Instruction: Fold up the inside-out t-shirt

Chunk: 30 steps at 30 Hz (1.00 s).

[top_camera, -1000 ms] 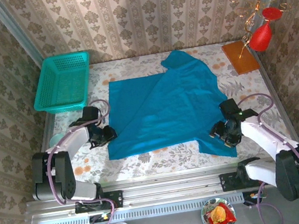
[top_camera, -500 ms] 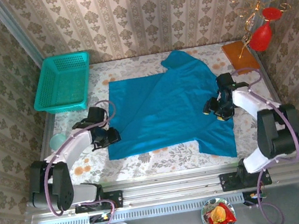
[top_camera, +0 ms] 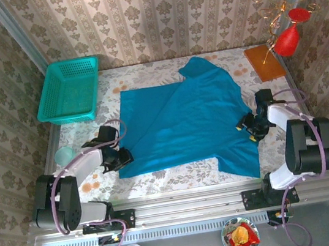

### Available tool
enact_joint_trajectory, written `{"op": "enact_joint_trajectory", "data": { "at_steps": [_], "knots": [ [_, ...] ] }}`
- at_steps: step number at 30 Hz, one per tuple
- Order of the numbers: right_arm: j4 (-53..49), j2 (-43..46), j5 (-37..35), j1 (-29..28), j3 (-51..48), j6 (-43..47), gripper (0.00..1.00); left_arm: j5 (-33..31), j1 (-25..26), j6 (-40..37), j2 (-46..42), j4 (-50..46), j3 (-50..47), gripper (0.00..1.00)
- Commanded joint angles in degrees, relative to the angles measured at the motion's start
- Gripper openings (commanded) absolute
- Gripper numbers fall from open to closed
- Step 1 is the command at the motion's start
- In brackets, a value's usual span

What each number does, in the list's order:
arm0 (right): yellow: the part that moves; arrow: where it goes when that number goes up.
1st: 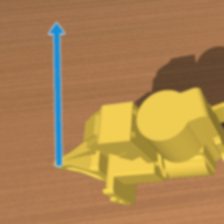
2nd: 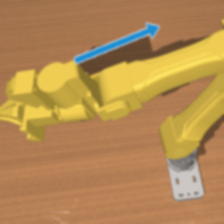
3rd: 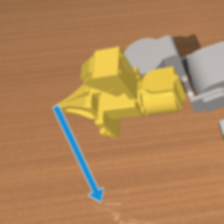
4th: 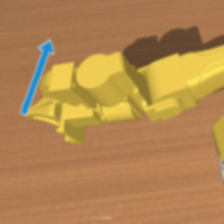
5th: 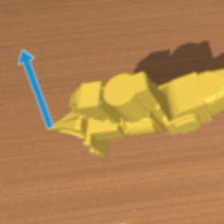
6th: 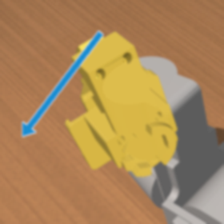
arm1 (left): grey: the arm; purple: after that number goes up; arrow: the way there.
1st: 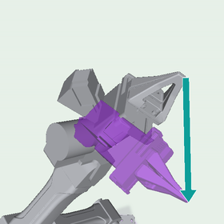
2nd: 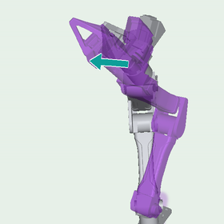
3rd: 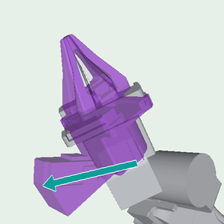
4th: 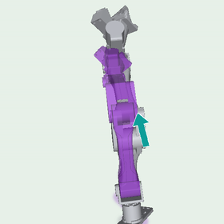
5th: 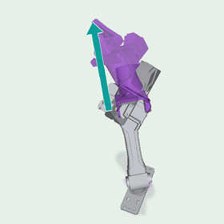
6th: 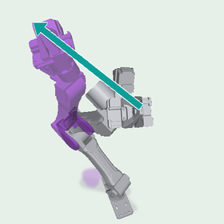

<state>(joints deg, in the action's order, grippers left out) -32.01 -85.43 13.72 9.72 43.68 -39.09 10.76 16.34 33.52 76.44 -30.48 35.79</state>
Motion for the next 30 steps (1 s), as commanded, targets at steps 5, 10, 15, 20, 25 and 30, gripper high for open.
{"op": "enact_joint_trajectory", "data": {
  "at_steps": [5, 10, 15, 20, 25, 30],
  "knots": [
    [-0.2, 7.1, 4.0, -0.8, -0.6, -1.0, 0.59, -1.1, -1.3, -3.7, -0.5, -4.0, 7.9, 0.36],
    [4.1, 1.8, 12.6, -1.6, 6.1, 4.2, 0.58, -1.3, -1.4, -9.3, 9.4, -2.7, 20.5, 0.33],
    [3.0, -8.3, 13.2, -3.8, 18.6, 10.9, 0.54, -5.7, -1.7, -15.9, 22.9, -4.8, 36.9, 0.33],
    [1.6, -19.5, 9.8, -5.2, 32.8, 16.3, 0.52, -9.9, -3.2, -22.7, 37.3, -8.5, 55.9, 0.34],
    [-0.6, -30.9, 9.7, -5.3, 47.2, 19.9, 0.49, -9.8, -5.4, -26.4, 49.7, -13.4, 73.2, 0.37],
    [-4.9, -42.4, 7.1, -5.4, 63.3, 23.7, 0.48, -6.0, -7.3, -27.5, 61.1, -19.8, 89.2, 0.38]
  ]
}}
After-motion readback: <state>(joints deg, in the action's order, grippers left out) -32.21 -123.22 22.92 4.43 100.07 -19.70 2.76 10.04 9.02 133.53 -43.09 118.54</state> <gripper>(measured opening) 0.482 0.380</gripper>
